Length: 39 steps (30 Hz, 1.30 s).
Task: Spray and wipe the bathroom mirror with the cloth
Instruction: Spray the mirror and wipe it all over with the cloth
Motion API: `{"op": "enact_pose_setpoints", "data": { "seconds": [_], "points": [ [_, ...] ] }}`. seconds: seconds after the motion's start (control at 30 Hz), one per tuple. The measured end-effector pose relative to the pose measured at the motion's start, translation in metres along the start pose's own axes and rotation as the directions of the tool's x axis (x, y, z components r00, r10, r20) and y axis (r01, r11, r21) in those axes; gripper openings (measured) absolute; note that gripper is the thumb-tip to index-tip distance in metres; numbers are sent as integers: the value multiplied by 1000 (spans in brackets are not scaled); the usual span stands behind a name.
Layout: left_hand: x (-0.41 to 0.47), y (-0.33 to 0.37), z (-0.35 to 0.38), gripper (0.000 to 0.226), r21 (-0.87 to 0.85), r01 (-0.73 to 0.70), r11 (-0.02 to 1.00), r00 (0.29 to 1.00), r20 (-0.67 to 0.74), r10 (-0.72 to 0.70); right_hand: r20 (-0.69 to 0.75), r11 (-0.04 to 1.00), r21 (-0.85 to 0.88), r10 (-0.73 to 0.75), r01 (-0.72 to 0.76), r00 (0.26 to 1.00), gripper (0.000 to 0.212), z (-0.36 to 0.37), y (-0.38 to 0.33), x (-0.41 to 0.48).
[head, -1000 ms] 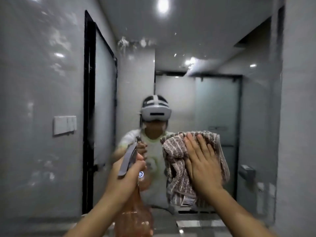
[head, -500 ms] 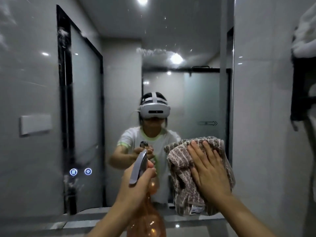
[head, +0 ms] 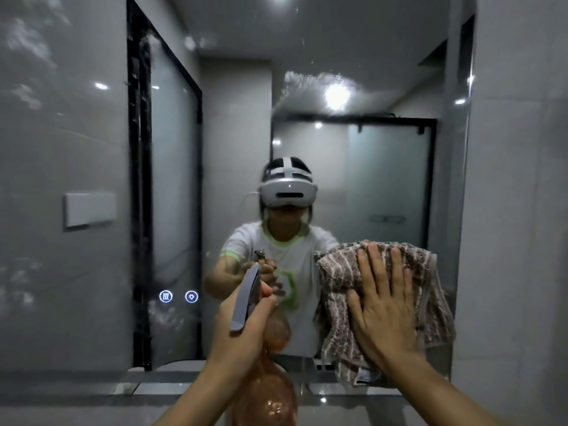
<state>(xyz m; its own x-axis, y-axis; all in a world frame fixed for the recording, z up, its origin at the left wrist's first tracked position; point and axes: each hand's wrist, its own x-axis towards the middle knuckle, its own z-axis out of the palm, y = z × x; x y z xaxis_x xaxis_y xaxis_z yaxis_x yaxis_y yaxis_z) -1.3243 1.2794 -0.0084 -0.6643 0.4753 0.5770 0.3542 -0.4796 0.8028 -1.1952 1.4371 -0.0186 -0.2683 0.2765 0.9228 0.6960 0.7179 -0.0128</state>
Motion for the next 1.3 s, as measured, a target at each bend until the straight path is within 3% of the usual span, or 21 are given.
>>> {"op": "enact_pose_setpoints", "data": {
  "seconds": [0.07,0.13,0.27,0.33,0.57,0.77,1.03,1.3],
  "points": [
    [16,-11,-16,15,0,23,1000,998,-65,-23,-28,1000,-7,14,-14,1000,58,3,-26,4],
    [24,-16,-34,5,-37,65,997,997,-44,-67,-27,1000,17,20,-20,999,59,5,-57,10],
    [23,8,-88,19,91,-53,994,998,-18,55,-75,998,58,-32,36,997,58,14,-126,21],
    [22,20,-125,13,107,-87,990,995,-34,91,-80,995,50,-87,91,993,58,20,-167,24],
    [42,29,-260,16,208,7,978,987,-161,27,-65,971,50,-231,234,971,56,40,-317,31],
    [52,30,-360,18,292,0,957,963,-259,79,-83,941,104,-315,322,946,58,53,-429,37],
    [73,20,-431,14,448,-1,894,912,-367,185,-81,868,111,-477,483,875,58,65,-507,52],
    [57,4,-448,21,389,55,920,915,-389,109,-76,861,108,-491,496,868,58,66,-514,52]
  ]
}}
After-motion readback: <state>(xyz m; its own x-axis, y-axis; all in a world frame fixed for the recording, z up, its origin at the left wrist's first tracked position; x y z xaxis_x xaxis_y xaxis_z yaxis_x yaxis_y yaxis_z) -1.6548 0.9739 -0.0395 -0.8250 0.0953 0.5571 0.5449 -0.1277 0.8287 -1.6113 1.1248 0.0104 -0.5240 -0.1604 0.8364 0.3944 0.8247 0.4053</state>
